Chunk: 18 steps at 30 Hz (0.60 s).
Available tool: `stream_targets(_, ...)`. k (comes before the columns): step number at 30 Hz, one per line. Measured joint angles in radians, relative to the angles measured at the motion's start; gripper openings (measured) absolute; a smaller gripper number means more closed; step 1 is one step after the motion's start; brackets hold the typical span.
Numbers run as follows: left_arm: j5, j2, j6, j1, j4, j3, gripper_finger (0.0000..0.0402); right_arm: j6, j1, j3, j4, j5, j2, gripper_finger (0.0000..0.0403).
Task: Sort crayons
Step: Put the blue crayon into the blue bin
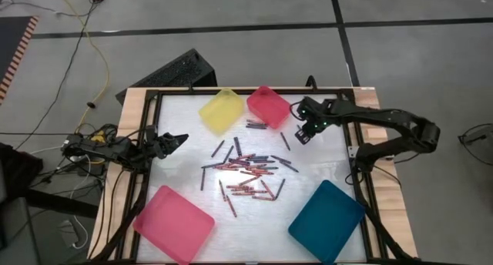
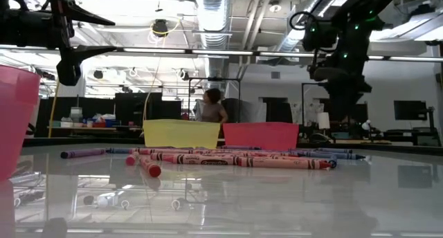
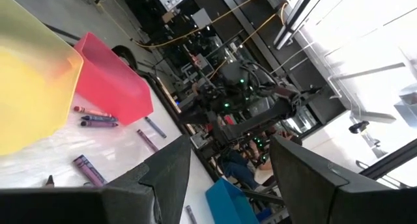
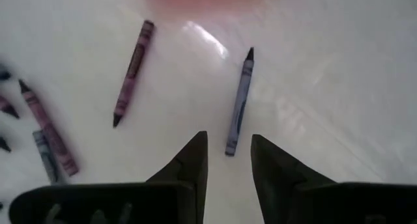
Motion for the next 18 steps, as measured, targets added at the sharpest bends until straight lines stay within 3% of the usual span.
stream_targets(18, 0.000, 0.000, -0.009, 0.000, -0.006, 0.000, 0.0199, -0.069, -0.007, 0.007, 0.071, -0.014, 0.364, 0.0109)
